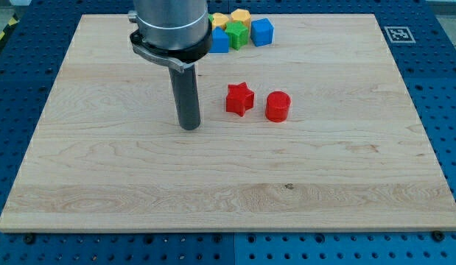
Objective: Push the red star diagonal to red circle
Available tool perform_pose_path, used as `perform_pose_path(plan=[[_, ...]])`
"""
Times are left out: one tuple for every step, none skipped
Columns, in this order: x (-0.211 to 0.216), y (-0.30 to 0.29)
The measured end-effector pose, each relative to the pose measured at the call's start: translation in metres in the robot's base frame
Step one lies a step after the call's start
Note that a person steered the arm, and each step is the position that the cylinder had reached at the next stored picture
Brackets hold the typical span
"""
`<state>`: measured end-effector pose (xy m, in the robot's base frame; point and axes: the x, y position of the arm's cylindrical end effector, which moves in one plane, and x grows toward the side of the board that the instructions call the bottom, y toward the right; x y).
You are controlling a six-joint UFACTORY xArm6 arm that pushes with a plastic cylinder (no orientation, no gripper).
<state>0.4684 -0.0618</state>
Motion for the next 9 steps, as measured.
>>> perform_pose_path(plan=[[0.004,0.001],[0.007,0.001],[0.007,0.002],[0.007,0.046],[0.006,0.080],[0.004,0.079],[-0.019,0.078],[-0.036,0.077],[-0.040,0.072]])
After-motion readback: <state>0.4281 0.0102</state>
